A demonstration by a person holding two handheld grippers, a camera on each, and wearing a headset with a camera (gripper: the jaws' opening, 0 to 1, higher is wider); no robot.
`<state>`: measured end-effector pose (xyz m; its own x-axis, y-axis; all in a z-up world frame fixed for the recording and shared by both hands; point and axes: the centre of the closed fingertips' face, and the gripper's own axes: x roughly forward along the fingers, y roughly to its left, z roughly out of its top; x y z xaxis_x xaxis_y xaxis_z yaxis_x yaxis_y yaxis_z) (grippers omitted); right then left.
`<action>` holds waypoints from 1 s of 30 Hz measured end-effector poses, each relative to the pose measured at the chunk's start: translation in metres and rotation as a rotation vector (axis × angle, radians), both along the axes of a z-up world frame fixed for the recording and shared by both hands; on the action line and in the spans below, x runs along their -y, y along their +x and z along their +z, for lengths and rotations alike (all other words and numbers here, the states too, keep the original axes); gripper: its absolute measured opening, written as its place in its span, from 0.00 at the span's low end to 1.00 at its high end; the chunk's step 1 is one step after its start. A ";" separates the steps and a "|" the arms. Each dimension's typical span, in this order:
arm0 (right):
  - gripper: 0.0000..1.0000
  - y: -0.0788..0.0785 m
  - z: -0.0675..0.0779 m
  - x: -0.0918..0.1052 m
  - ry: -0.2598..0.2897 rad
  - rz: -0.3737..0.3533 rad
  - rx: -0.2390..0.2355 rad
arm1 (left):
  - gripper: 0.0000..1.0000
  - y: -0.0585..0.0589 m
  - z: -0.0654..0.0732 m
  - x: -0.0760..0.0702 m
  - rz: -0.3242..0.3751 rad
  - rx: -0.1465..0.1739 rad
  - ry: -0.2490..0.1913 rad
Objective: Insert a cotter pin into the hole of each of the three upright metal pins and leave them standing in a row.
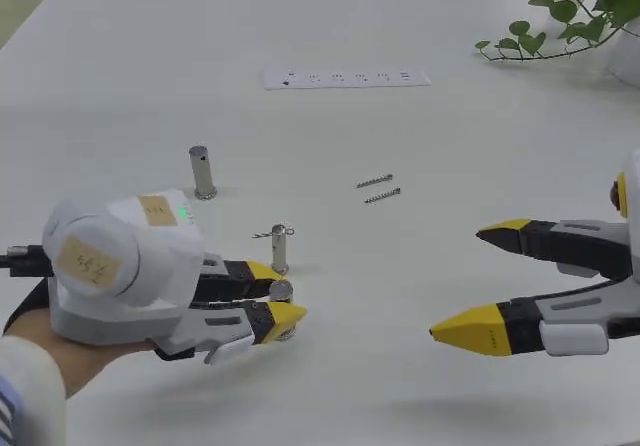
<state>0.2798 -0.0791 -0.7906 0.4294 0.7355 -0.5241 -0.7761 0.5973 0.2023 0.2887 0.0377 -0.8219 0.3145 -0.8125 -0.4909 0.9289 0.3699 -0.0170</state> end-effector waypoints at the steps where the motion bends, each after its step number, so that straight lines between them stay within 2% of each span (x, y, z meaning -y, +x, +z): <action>1: 0.92 0.000 0.000 0.000 0.000 0.000 0.001 | 0.22 0.000 0.001 0.000 -0.003 -0.004 -0.010; 4: 0.92 0.002 0.001 0.002 -0.004 0.001 0.004 | 0.29 -0.002 0.001 -0.002 -0.019 -0.002 -0.006; 7: 0.92 0.003 0.002 0.003 -0.007 0.003 0.005 | 0.32 -0.005 0.000 -0.006 -0.029 -0.019 -0.018; 9: 0.92 0.003 0.002 0.004 -0.011 0.007 0.005 | 0.39 0.000 0.007 -0.008 -0.015 0.026 -0.042; 11: 0.92 0.004 0.003 0.005 -0.013 0.008 0.008 | 0.50 0.000 0.008 -0.012 0.003 0.018 -0.051; 14: 0.92 0.006 0.004 0.005 -0.007 0.005 0.011 | 0.57 -0.003 0.010 -0.019 0.000 0.003 -0.062; 19: 0.92 0.008 0.005 0.006 -0.010 0.012 0.016 | 0.71 -0.006 0.004 -0.032 0.010 -0.007 -0.027; 21: 0.92 0.009 0.006 0.007 -0.015 0.014 0.016 | 0.76 -0.007 0.003 -0.036 0.018 -0.014 -0.030; 23: 0.92 0.010 0.007 0.007 -0.016 0.016 0.018 | 0.81 -0.008 0.004 -0.038 0.027 -0.032 -0.051; 27: 0.92 0.014 0.010 0.009 -0.034 0.034 0.024 | 0.92 -0.013 0.003 -0.038 0.038 -0.065 -0.062; 30: 0.91 0.017 0.012 0.010 -0.055 0.056 0.026 | 1.00 -0.017 0.009 -0.036 0.038 -0.071 -0.103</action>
<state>0.2969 -0.0892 -0.7784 0.4023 0.7292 -0.5536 -0.8131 0.5624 0.1500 0.2722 0.0733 -0.8133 0.3135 -0.8477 -0.4279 0.9094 0.3977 -0.1216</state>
